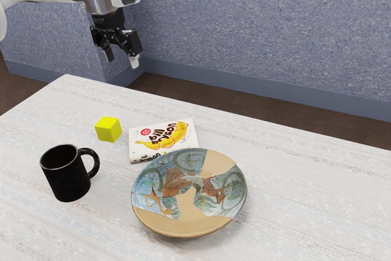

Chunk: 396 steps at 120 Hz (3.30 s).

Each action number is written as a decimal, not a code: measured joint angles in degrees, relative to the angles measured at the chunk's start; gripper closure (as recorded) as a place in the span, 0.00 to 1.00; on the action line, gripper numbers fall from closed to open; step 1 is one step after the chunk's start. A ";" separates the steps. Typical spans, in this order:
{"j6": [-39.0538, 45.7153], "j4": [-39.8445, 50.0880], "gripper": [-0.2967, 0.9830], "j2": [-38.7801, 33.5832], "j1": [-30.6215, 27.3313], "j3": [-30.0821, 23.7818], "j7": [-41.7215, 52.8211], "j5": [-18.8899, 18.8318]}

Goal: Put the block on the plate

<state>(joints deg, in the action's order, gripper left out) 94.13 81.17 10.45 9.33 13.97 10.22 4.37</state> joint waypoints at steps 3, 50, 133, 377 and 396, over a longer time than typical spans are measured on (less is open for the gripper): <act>-0.06 -0.01 0.23 0.02 0.00 0.00 0.00 0.00; -0.36 0.50 0.23 1.33 -0.13 0.62 -0.15 -0.01; 14.95 -1.14 0.23 21.47 -13.85 2.49 5.11 0.95; 24.66 13.39 0.46 12.70 -6.79 0.55 9.11 8.31; 24.08 19.42 0.46 8.27 -5.23 -2.07 9.03 6.70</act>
<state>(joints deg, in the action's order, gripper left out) 118.21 100.59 18.72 4.11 11.91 19.26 11.07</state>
